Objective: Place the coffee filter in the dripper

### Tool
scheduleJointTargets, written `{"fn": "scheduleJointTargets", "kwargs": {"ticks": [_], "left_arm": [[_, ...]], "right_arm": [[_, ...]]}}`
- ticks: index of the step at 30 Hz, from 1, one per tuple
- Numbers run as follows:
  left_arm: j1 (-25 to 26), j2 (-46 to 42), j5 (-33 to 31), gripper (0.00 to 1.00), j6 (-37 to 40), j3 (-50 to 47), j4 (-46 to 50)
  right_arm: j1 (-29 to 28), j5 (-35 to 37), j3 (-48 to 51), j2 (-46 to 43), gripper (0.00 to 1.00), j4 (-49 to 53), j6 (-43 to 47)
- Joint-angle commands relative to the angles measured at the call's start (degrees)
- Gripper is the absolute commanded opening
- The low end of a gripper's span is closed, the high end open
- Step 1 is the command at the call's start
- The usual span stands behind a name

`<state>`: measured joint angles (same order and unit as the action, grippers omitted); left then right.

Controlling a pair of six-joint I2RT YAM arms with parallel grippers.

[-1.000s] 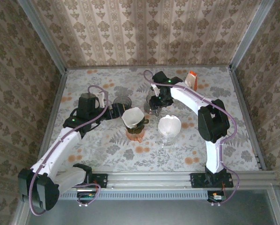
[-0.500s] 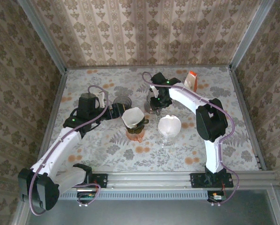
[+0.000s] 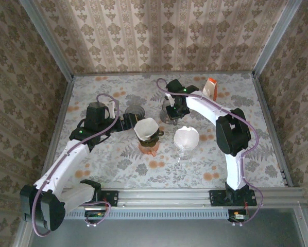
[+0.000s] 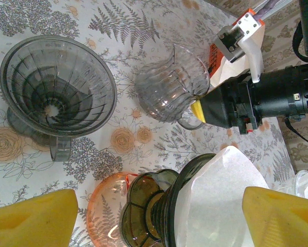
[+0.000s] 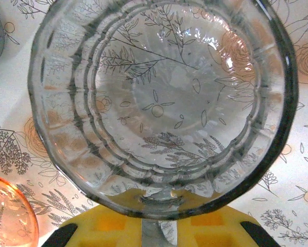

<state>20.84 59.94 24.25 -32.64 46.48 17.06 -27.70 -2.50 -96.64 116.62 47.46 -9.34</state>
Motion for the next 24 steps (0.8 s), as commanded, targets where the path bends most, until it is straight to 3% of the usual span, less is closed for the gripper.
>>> {"fn": "scheduleJointTargets", "kwargs": {"ticks": [1,16,24], "left_arm": [[-0.5,-0.6,1.0,0.85,-0.6,-0.1,-0.9],[-0.6,-2.5,0.6,0.85,-0.8,0.8,0.2],[-1.7,-6.1,0.3,0.9,-0.8,2.0,1.7]], "right_arm": [[-0.3,2.6,-2.3,-4.3,0.0,-0.9,-0.6],[-0.7,5.8,-4.8,-18.2,0.0,-0.8,-4.2],[-6.3,5.9,2.4,-32.8,0.0,-0.9,-6.3]]}}
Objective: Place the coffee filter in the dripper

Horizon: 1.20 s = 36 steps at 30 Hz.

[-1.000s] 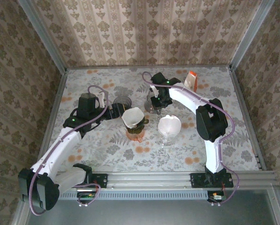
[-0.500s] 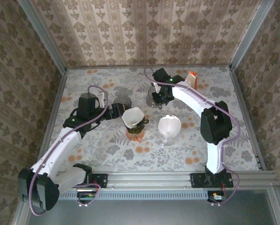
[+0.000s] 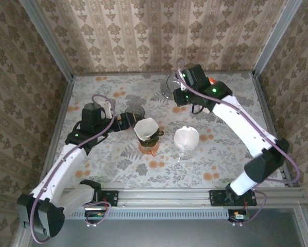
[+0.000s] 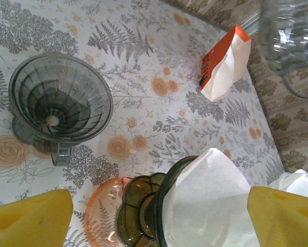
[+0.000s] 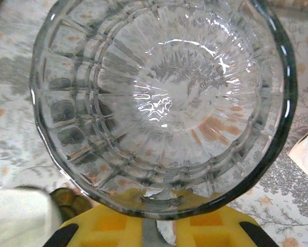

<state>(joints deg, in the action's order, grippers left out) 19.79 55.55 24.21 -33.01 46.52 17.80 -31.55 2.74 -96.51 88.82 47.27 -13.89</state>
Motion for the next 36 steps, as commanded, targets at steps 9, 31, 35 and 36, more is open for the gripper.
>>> {"fn": "scheduleJointTargets", "kwargs": {"ticks": [9,31,35,36], "left_arm": [[-1.6,-4.3,0.4,1.0,-0.6,2.3,2.5],[-5.5,-11.6,-0.4,1.0,3.0,8.1,11.5],[-5.5,-12.2,-0.4,1.0,3.0,7.8,12.1],[-5.5,-12.4,-0.4,1.0,3.0,7.8,12.3]], "right_arm": [[-14.5,5.1,8.0,-18.3,0.0,5.8,-4.4],[-41.3,4.3,29.1,-22.3,0.0,6.1,-21.1],[-41.4,3.6,35.0,-19.5,0.0,1.9,-24.6],[-41.3,3.6,35.8,-18.7,0.0,1.4,-25.2]]}}
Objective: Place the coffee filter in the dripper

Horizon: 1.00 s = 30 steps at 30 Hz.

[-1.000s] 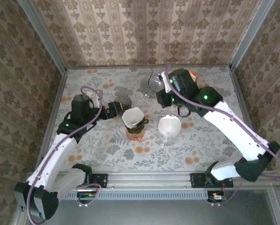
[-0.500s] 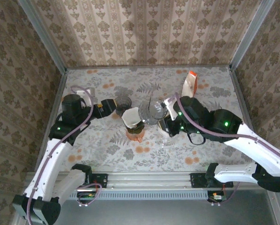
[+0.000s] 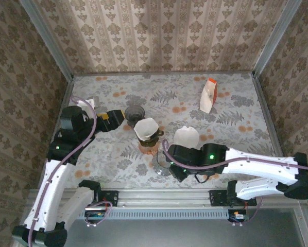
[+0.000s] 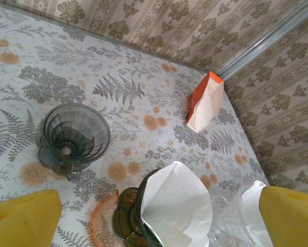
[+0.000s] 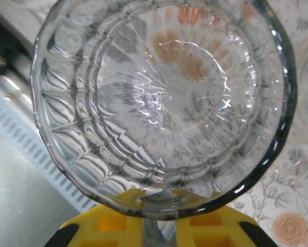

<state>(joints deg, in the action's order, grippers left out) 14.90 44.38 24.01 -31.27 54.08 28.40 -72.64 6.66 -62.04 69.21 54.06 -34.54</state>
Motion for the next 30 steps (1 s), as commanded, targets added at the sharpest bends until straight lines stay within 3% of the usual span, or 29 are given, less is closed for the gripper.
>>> {"fn": "scheduleJointTargets", "kwargs": {"ticks": [1,7,30], "left_arm": [[-0.6,-1.4,-0.3,1.0,1.3,0.2,1.9],[-0.6,-2.2,-0.5,1.0,1.1,-0.2,2.3],[-0.6,-2.0,-0.5,1.0,0.9,-0.9,1.8]], "right_arm": [[-0.1,0.0,1.9,1.6,0.0,-5.6,-5.0],[1.5,-0.4,5.7,5.4,0.0,-8.3,-6.2],[7.6,2.8,9.9,6.2,0.0,-7.4,-4.3]]}}
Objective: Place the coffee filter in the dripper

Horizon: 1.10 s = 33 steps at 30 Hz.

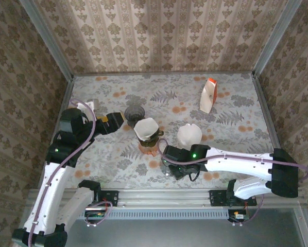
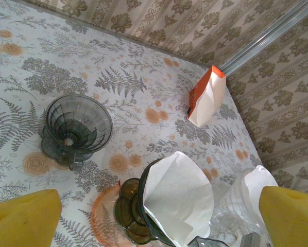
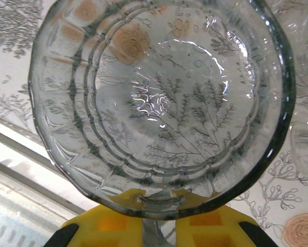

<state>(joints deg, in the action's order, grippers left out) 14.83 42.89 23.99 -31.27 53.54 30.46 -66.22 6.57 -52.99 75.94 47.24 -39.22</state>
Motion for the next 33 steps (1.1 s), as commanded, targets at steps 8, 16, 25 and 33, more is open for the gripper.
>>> {"fn": "scheduleJointTargets", "kwargs": {"ticks": [8,16,25,33], "left_arm": [[-0.6,-0.5,-0.6,1.0,0.6,-0.5,-0.5],[-0.6,-0.3,-0.7,1.0,0.7,-0.6,-0.4],[-0.6,0.3,-0.6,1.0,0.8,-0.8,-0.6],[-0.6,1.2,-0.5,1.0,0.9,-0.9,-1.1]], "right_arm": [[5.7,4.2,2.2,-1.0,0.0,-1.7,2.3],[10.8,5.2,2.1,-0.1,0.0,-3.1,5.3],[16.9,7.4,2.8,-0.8,0.0,-2.3,7.5],[21.5,7.7,4.9,-2.5,0.0,-2.3,8.5]]}}
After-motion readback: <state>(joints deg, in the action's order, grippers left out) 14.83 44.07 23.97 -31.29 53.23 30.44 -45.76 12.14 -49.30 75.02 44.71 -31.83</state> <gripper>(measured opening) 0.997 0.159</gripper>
